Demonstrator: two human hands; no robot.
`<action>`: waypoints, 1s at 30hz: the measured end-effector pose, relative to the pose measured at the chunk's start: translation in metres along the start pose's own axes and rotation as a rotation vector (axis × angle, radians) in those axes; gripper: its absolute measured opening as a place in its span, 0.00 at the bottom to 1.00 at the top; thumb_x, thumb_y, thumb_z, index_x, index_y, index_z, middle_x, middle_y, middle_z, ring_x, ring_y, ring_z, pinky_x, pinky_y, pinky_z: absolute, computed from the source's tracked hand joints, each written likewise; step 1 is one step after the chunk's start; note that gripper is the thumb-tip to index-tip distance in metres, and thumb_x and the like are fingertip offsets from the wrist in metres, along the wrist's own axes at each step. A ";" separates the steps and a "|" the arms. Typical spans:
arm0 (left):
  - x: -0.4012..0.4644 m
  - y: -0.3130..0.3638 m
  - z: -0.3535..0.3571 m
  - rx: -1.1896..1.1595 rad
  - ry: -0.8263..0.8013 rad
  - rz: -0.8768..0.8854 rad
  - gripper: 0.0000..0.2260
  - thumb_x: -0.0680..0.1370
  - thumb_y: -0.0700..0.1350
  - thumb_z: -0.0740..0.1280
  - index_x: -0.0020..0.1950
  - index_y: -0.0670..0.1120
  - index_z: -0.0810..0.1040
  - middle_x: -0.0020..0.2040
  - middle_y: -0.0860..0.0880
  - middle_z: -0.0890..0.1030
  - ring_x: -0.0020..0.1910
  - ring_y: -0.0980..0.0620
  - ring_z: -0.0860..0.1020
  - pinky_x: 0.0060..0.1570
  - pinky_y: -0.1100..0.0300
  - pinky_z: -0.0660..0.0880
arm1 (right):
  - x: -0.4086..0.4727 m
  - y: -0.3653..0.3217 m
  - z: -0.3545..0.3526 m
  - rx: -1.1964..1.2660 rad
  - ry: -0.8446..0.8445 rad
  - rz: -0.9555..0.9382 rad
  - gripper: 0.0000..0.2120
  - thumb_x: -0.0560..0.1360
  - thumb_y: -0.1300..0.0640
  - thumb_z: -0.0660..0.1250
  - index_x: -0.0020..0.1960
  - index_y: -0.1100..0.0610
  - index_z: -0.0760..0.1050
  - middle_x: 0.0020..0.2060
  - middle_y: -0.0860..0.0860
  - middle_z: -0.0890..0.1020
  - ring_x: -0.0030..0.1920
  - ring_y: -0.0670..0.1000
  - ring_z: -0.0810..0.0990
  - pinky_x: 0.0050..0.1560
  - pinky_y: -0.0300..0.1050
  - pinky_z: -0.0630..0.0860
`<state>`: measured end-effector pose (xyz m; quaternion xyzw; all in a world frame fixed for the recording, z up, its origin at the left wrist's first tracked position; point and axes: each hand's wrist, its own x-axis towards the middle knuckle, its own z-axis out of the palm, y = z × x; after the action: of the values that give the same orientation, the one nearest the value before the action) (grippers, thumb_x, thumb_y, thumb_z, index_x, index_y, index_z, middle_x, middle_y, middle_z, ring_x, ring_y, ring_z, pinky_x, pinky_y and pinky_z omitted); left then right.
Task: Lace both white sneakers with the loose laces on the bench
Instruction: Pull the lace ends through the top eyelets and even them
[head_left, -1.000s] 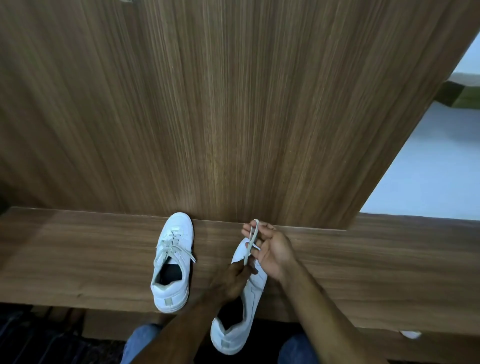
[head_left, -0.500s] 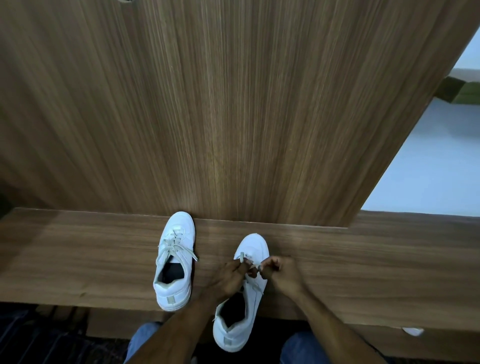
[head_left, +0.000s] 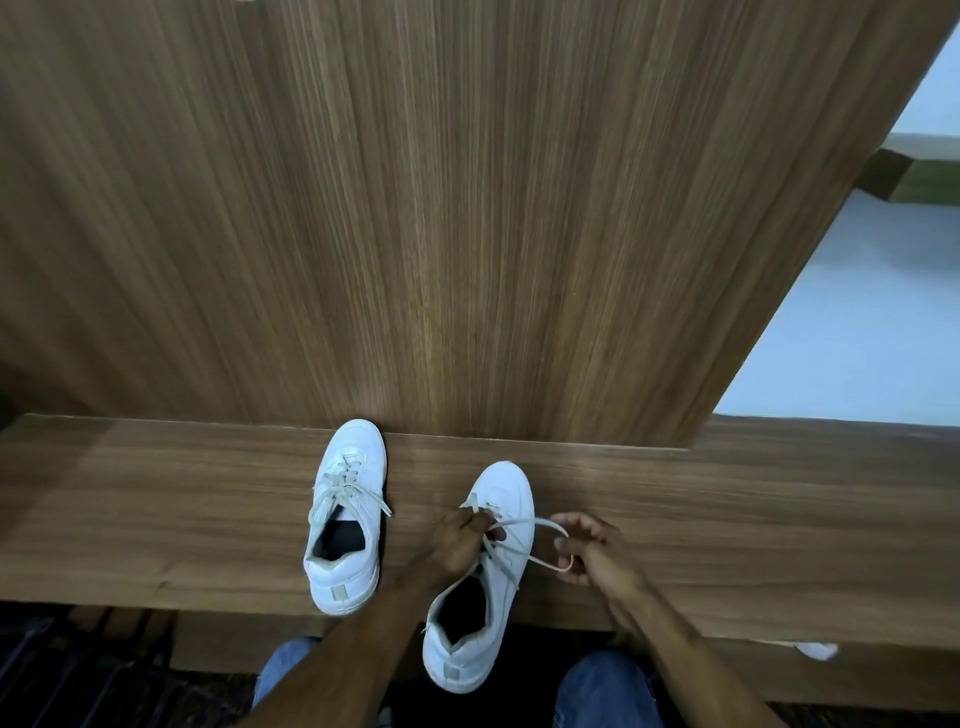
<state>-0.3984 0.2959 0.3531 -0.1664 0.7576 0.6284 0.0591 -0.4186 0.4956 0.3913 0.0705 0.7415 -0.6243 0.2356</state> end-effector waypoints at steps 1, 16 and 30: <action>-0.001 0.000 -0.001 -0.015 0.002 -0.022 0.19 0.81 0.43 0.60 0.33 0.48 0.82 0.36 0.50 0.84 0.40 0.50 0.80 0.46 0.55 0.75 | 0.000 0.001 0.002 -0.106 -0.018 -0.065 0.08 0.76 0.66 0.67 0.52 0.57 0.79 0.36 0.51 0.82 0.31 0.46 0.77 0.36 0.44 0.76; -0.008 0.013 -0.004 0.071 0.012 -0.013 0.18 0.81 0.39 0.57 0.38 0.48 0.82 0.38 0.53 0.80 0.42 0.52 0.77 0.45 0.59 0.70 | -0.003 0.007 0.039 -0.664 -0.293 -0.265 0.19 0.69 0.56 0.57 0.53 0.42 0.81 0.48 0.44 0.84 0.49 0.45 0.82 0.53 0.51 0.79; -0.022 0.038 -0.005 0.055 0.042 -0.120 0.09 0.80 0.38 0.60 0.48 0.35 0.77 0.38 0.43 0.76 0.31 0.53 0.73 0.28 0.68 0.70 | 0.007 0.004 0.065 -0.993 -0.139 -0.418 0.18 0.76 0.37 0.53 0.59 0.41 0.74 0.51 0.49 0.83 0.51 0.52 0.82 0.49 0.50 0.78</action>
<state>-0.3896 0.3013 0.3962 -0.2230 0.7643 0.5991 0.0855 -0.4057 0.4332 0.3774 -0.2397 0.9281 -0.2357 0.1600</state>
